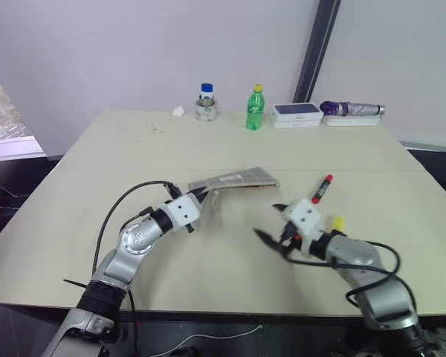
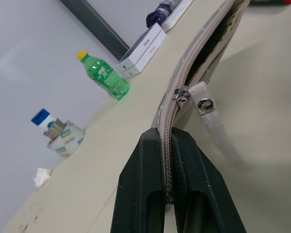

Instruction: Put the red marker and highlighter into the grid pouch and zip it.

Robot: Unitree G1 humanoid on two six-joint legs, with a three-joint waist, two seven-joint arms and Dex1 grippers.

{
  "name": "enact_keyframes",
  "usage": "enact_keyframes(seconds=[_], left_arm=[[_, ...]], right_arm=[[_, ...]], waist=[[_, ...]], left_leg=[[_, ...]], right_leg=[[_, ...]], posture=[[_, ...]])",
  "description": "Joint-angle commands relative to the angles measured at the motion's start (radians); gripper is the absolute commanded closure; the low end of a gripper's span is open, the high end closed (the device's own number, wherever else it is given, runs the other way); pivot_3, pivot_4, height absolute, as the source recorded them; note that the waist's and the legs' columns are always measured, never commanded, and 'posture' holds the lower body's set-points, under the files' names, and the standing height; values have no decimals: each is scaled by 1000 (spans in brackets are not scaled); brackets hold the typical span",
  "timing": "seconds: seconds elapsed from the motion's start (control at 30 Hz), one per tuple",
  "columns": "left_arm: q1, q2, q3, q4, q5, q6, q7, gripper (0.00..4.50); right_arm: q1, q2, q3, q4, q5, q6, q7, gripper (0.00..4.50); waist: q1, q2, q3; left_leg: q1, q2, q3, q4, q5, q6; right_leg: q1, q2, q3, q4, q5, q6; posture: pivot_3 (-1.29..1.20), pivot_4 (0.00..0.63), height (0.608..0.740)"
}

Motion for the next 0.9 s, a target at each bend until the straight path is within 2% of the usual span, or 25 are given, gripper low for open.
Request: enact_keyframes(seconds=[0.03, 0.1, 0.17, 0.43, 0.77, 0.9], left_arm=[[10, 8, 21, -22, -7, -26, 13, 4500], [19, 9, 18, -24, -8, -30, 9, 4500], [23, 11, 18, -23, -8, -33, 7, 4500], [16, 19, 10, 10, -9, -62, -9, 4500], [-2, 9, 6, 38, -13, -85, -20, 4500], [-4, 12, 8, 38, -9, -86, -19, 4500]], right_arm=[[59, 45, -156, -42, 29, -21, -128, 85], [175, 81, -227, -95, 8, -76, -196, 85], [272, 103, -245, -158, -17, -102, -236, 85], [503, 212, -210, -352, -18, -44, -354, 85], [487, 249, -154, -358, -33, 11, -447, 85], [441, 259, -148, -358, -19, 124, -488, 85]], waist=[[2, 0, 0], [5, 0, 0], [15, 0, 0], [0, 0, 0], [0, 0, 0], [-1, 0, 0]], left_leg=[[0, 0, 0, 0, 0, 0], [0, 0, 0, 0, 0, 0], [0, 0, -1, -1, 0, 0], [4, 0, -1, -2, -2, 4], [4, 0, -1, -2, -2, 4], [4, 0, -1, -2, -2, 4]], right_leg=[[0, 0, 0, 0, 0, 0], [1, 0, 0, -1, 0, 0], [1, 0, 0, -2, 0, 0], [4, 0, 1, -1, 0, 0], [4, 0, 1, -1, 0, 0], [4, 0, 1, -1, 0, 0]], posture=[[0, 150, 740], [0, 150, 740], [0, 150, 740], [0, 150, 740], [0, 150, 740], [0, 150, 740]])
